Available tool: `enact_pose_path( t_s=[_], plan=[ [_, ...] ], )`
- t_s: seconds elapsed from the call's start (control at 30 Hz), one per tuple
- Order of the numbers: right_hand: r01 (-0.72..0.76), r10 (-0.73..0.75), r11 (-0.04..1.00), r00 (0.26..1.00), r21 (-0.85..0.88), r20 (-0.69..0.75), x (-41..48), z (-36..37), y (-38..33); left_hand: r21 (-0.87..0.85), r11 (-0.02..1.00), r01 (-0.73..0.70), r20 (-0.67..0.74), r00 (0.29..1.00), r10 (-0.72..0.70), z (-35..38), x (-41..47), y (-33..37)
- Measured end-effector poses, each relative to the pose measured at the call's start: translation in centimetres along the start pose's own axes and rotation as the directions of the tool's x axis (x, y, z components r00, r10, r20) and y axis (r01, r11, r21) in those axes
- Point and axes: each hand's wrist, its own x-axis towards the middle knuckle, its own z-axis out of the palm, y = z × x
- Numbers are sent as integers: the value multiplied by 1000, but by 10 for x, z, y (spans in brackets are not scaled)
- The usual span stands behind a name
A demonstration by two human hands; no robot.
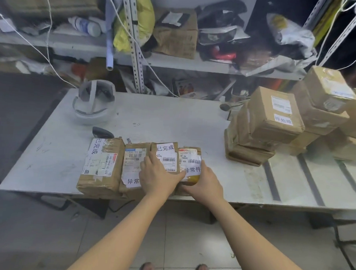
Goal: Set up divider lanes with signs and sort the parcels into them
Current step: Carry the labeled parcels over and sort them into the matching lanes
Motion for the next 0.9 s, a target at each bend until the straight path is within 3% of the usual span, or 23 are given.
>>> enact_pose_path(
  t_s=[0.1, 0.37, 0.6, 0.9],
  plan=[
    [-3, 5, 999, 997, 32, -77, 2, 9, 2, 40, 999, 22, -23, 1000, -21, 6, -1, 1],
    [-38, 44, 997, 995, 64, -89, 12, 3, 14, -1, 1000, 6, -19, 1000, -6, 9, 0, -2],
    [-60, 90, 984, 981, 170, -174, 9, 8, 13, -119, 993, -17, -44, 999, 12, 6, 4, -6],
    [-98, 125, 985, 972, 140, -197, 4, -7, 19, -207, 977, -58, -70, 997, 44, -4, 4, -3]
  ],
)
